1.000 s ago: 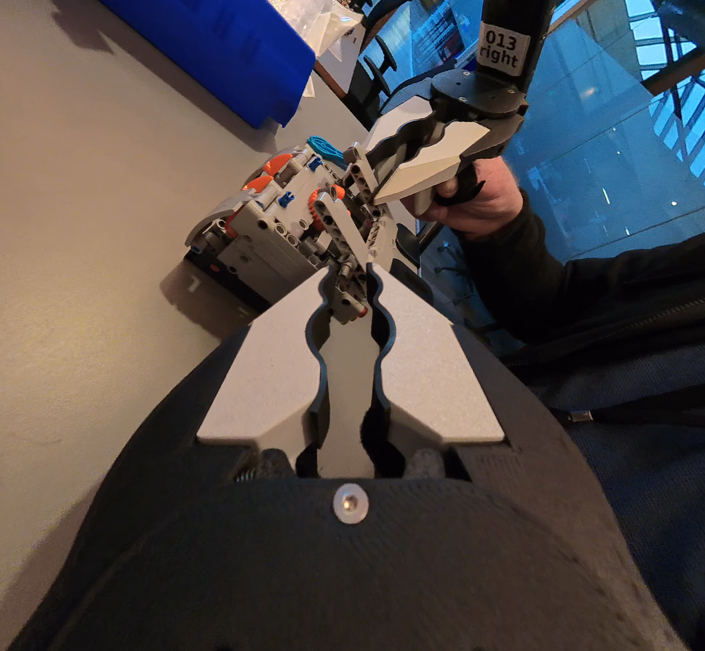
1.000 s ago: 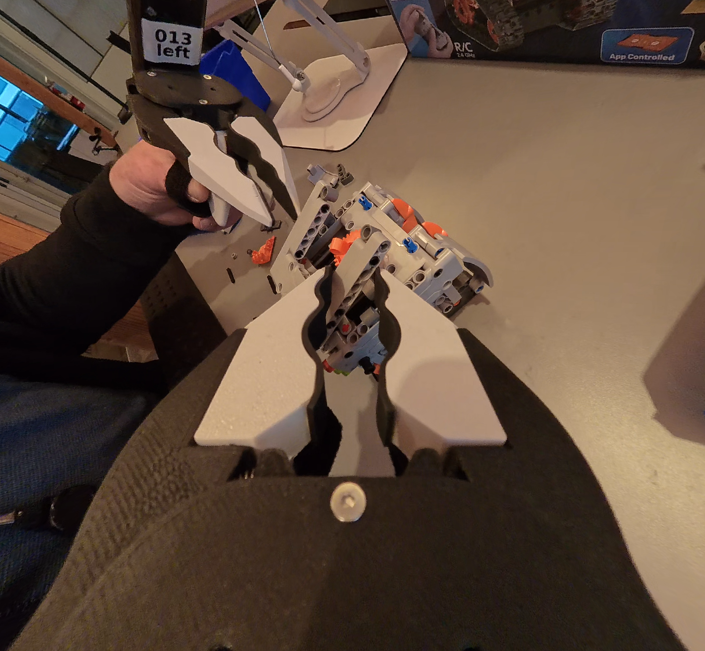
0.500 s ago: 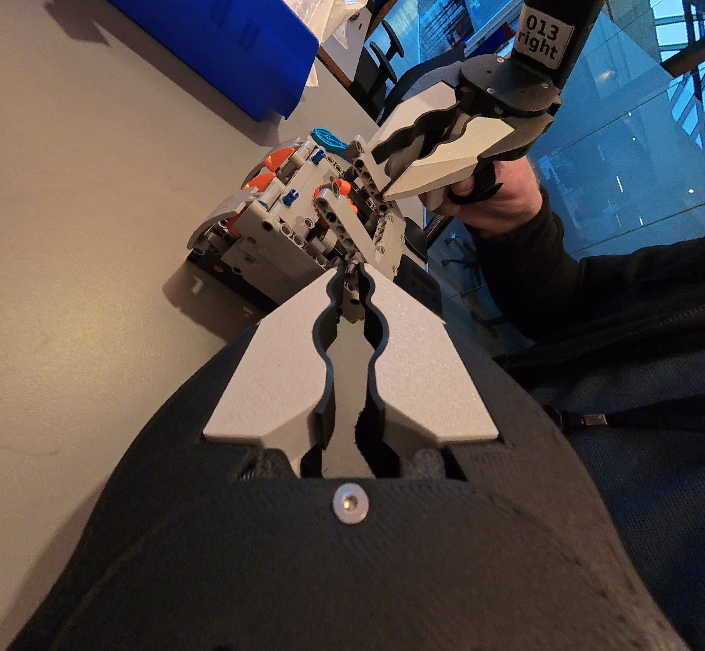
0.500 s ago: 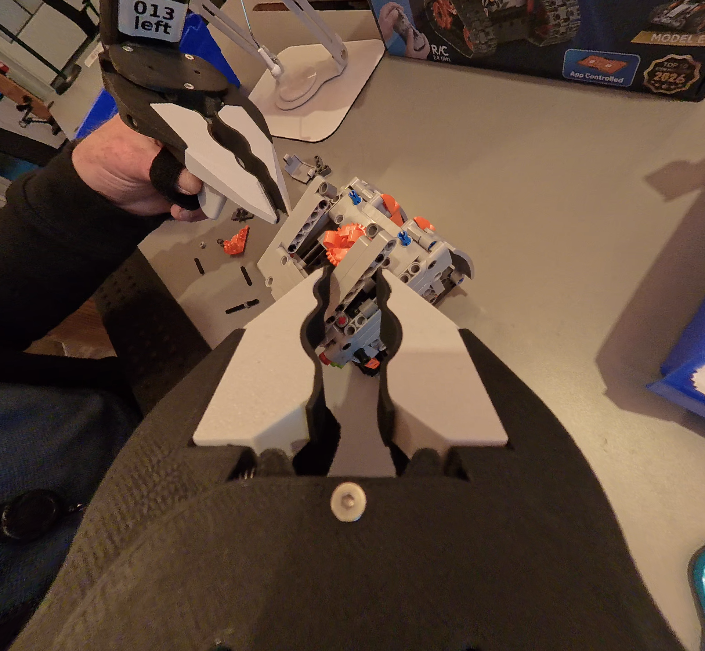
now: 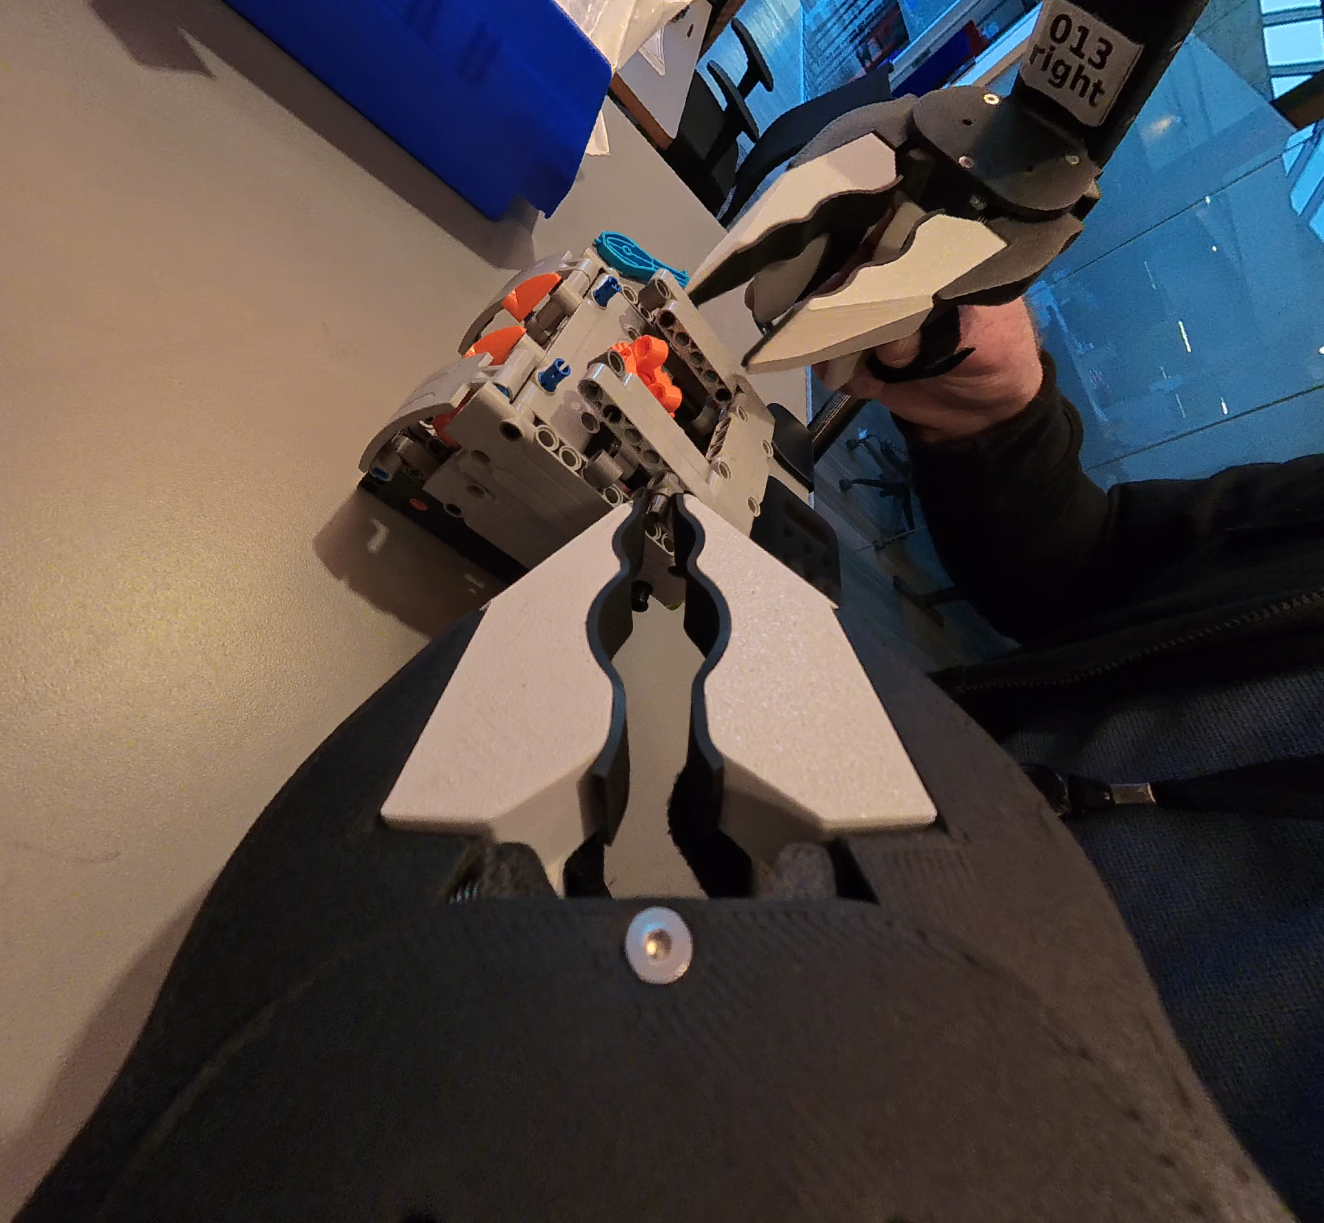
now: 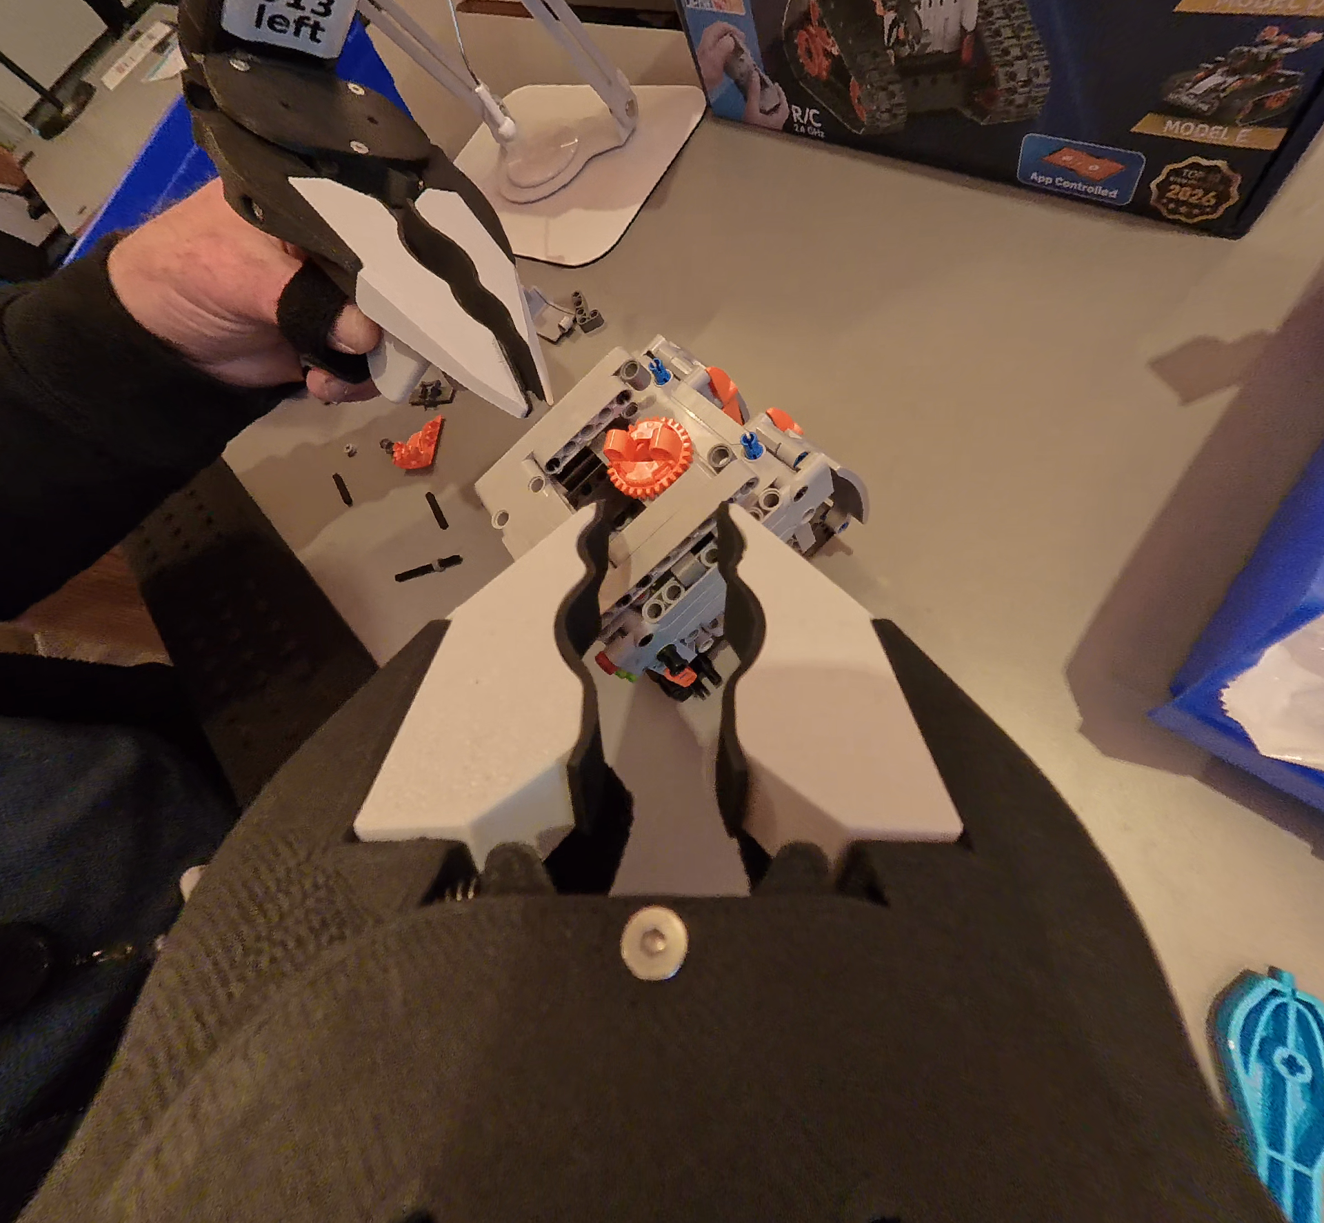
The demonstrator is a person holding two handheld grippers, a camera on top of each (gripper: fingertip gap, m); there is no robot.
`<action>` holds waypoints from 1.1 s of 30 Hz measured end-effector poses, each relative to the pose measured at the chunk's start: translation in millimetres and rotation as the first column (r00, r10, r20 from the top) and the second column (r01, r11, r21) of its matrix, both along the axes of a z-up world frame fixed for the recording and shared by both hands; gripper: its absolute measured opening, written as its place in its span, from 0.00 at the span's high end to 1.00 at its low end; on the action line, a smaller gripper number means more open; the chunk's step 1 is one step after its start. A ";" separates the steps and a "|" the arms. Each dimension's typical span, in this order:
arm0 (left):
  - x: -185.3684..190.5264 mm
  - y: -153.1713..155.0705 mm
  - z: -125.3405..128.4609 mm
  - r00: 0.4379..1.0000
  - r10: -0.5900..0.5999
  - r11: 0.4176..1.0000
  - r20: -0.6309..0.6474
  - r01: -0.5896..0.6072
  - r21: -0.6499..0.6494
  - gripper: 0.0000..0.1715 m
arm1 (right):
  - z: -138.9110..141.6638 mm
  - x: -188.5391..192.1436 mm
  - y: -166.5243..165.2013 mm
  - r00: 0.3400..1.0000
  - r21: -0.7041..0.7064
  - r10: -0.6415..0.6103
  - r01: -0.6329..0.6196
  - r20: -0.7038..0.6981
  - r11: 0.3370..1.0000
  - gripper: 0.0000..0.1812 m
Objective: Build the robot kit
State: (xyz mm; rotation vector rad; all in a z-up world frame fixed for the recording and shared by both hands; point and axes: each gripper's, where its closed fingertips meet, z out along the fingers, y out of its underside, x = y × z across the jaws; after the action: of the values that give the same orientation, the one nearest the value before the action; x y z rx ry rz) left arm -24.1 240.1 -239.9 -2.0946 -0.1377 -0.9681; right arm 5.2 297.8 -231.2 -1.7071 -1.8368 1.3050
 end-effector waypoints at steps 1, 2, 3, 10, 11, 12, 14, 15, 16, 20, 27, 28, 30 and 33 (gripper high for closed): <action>0.2 -0.2 0.1 1.000 0.001 1.000 -0.003 -0.001 0.001 0.98 | -1.9 0.0 0.6 1.000 0.011 0.001 -0.001 0.005 1.000 0.86; 0.3 -0.5 0.2 1.000 0.002 1.000 -0.006 -0.002 0.000 0.98 | -2.9 -0.2 0.1 1.000 0.014 0.007 -0.007 0.007 1.000 0.86; 0.1 -0.9 0.6 1.000 0.004 1.000 -0.010 -0.004 0.002 0.97 | -2.3 -0.6 -0.9 1.000 0.014 0.014 -0.014 0.003 1.000 0.86; -2.1 0.4 18.1 0.995 0.032 0.994 -0.095 -0.022 0.108 0.80 | -2.0 -0.2 1.4 1.000 0.021 0.016 -0.016 -0.009 1.000 0.85; -2.8 0.3 22.0 0.990 0.038 0.991 -0.133 -0.020 0.134 0.75 | 1.1 0.0 2.0 1.000 0.018 0.018 -0.017 -0.024 1.000 0.84; -4.6 1.0 24.4 0.982 0.050 0.987 -0.184 -0.021 0.158 0.68 | 4.6 0.7 2.1 0.999 0.019 0.025 -0.025 -0.039 1.000 0.84; -5.2 2.9 26.2 0.953 0.054 0.980 -0.298 0.006 0.197 0.56 | 8.6 2.1 2.8 0.997 0.044 0.050 -0.047 -0.056 0.998 0.80; -3.6 3.6 23.5 0.935 0.041 0.981 -0.354 0.030 0.194 0.53 | 11.3 2.5 1.4 0.994 0.056 0.078 -0.073 -0.074 0.996 0.78; -2.9 5.2 20.6 0.911 0.034 0.980 -0.411 0.050 0.191 0.49 | 13.2 2.7 -0.4 0.990 0.074 0.111 -0.105 -0.090 0.992 0.76; 3.7 13.1 5.5 0.808 -0.021 0.977 -0.588 0.143 0.161 0.35 | 8.9 2.0 -2.9 0.963 0.210 0.256 -0.233 -0.090 0.950 0.58; 4.3 17.9 -10.9 0.753 -0.071 0.974 -0.654 0.193 0.115 0.49 | -13.8 -2.0 -8.8 0.891 0.400 0.452 -0.402 -0.036 0.824 0.49; 5.3 17.3 -11.1 0.753 -0.075 0.973 -0.654 0.199 0.117 0.51 | -17.3 -2.1 -9.6 0.884 0.410 0.466 -0.415 -0.030 0.812 0.49; 7.0 17.1 -10.8 0.756 -0.077 0.972 -0.651 0.203 0.121 0.54 | -22.2 -2.8 -10.5 0.874 0.421 0.484 -0.428 -0.030 0.800 0.53; 9.4 16.5 -10.8 0.755 -0.086 0.969 -0.650 0.216 0.123 0.57 | -23.8 -2.6 -12.8 0.865 0.427 0.501 -0.436 -0.045 0.792 0.58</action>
State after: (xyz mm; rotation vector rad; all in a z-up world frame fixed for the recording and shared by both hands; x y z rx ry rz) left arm -14.8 256.6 -250.6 -2.1565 0.4725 -0.2796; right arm 2.7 285.0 -255.0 -0.9344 -2.3251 1.0681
